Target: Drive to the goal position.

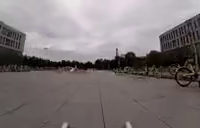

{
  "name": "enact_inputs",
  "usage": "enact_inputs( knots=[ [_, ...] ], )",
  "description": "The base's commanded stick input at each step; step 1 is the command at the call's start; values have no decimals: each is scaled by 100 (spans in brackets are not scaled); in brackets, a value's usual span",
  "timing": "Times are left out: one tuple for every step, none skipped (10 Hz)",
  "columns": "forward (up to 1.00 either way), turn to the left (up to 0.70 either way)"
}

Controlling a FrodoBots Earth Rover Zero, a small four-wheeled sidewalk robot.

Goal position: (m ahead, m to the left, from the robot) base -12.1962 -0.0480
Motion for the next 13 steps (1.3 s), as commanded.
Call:
enact_inputs(
  knots=[
    [0,16],
    [0,43],
    [0,45],
    [0,45],
    [0,45],
    [0,45],
    [0,45],
    [0,66],
    [0,70],
    [0,70],
    [0,70],
    [0,70],
    [0,70]
  ],
)
